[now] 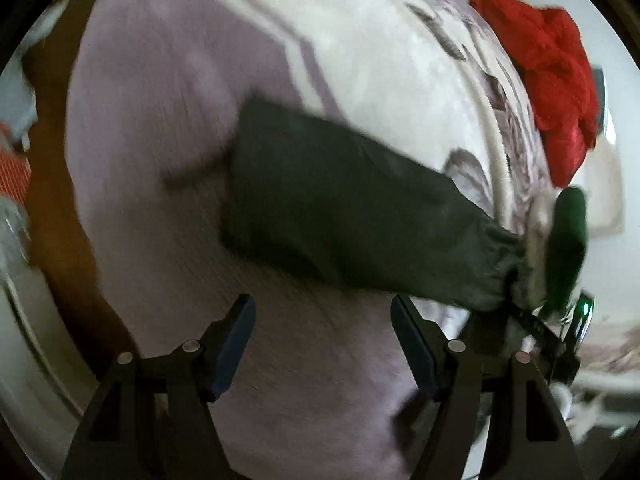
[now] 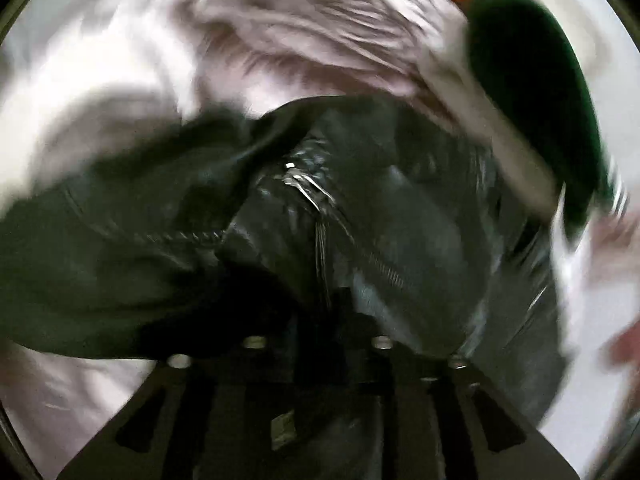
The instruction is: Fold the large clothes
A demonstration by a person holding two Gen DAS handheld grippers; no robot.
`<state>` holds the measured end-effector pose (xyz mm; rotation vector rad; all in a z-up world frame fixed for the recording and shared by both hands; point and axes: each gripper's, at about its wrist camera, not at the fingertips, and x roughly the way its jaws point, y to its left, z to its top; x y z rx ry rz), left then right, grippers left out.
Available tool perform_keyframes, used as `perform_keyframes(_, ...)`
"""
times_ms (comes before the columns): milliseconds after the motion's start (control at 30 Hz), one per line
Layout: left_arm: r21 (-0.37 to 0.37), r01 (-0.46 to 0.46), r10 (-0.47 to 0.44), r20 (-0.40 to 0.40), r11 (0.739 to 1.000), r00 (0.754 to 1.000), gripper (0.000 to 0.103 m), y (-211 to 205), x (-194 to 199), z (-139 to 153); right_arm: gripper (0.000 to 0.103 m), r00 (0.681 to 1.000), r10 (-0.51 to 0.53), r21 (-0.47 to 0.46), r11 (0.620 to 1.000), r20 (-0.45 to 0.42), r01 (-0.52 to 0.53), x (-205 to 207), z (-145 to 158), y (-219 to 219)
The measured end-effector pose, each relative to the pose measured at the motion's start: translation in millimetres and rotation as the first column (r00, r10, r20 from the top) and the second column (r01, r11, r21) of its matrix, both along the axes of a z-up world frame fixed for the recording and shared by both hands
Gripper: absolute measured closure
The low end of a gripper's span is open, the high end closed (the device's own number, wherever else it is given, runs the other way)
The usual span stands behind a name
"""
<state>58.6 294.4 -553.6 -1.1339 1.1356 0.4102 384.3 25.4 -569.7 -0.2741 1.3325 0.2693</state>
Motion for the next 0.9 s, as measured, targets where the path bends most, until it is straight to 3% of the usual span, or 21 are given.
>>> perform_keyframes(67,-0.104,-0.077,0.081,0.043,0.992,0.996,0.035,-5,-2,-20,0.062,0.995,-0.09,0.092,0.991,-0.047,0.094,-6,8,-24)
perform_keyframes(167,-0.181,-0.208,0.224,0.075,0.961,0.972,0.035,-2,-3,-42,0.062,0.973,-0.193,0.162,0.964,-0.127,0.212,-22,8,-52)
perform_keyframes(300,-0.224,-0.369,0.405,0.139,0.902,0.904,0.035,14,-1,-51,0.062,0.931,-0.297,0.177,0.925,-0.211,0.335,-38,-11,-87)
perform_keyframes(400,-0.205,-0.402,0.438,0.179,0.892,0.881,0.035,19,7,-45,0.062,0.903,-0.359,0.18,0.897,-0.236,0.404,-50,-19,-105)
perform_keyframes(533,-0.132,-0.42,0.439,0.203,0.898,0.875,0.041,28,23,-39,0.062,0.875,-0.407,0.206,0.863,-0.262,0.462,-60,-23,-120)
perform_keyframes(600,-0.018,-0.396,0.391,0.212,0.918,0.896,0.09,34,39,-26,0.062,0.876,-0.41,0.201,0.864,-0.254,0.462,-62,-20,-123)
perform_keyframes(667,0.059,-0.36,0.339,0.229,0.931,0.913,0.093,34,54,-17,0.058,0.887,-0.405,0.143,0.886,-0.222,0.44,-61,-13,-121)
perform_keyframes(700,0.108,-0.338,0.306,0.239,0.935,0.922,0.095,36,62,-8,0.041,0.897,-0.398,0.082,0.904,-0.192,0.419,-58,-9,-118)
perform_keyframes(733,0.148,-0.319,0.277,0.248,0.936,0.928,0.095,35,69,1,0.021,0.917,-0.38,-0.056,0.925,-0.12,0.376,-57,-5,-114)
perform_keyframes(800,0.259,-0.249,0.182,0.257,0.933,0.949,0.096,33,85,28,0.019,0.944,-0.329,-0.196,0.927,-0.015,0.32,-55,3,-107)
perform_keyframes(900,0.399,-0.157,0.054,0.256,0.904,0.965,0.096,20,98,64,0.018,0.956,-0.291,-0.269,0.918,0.039,0.29,-49,5,-104)
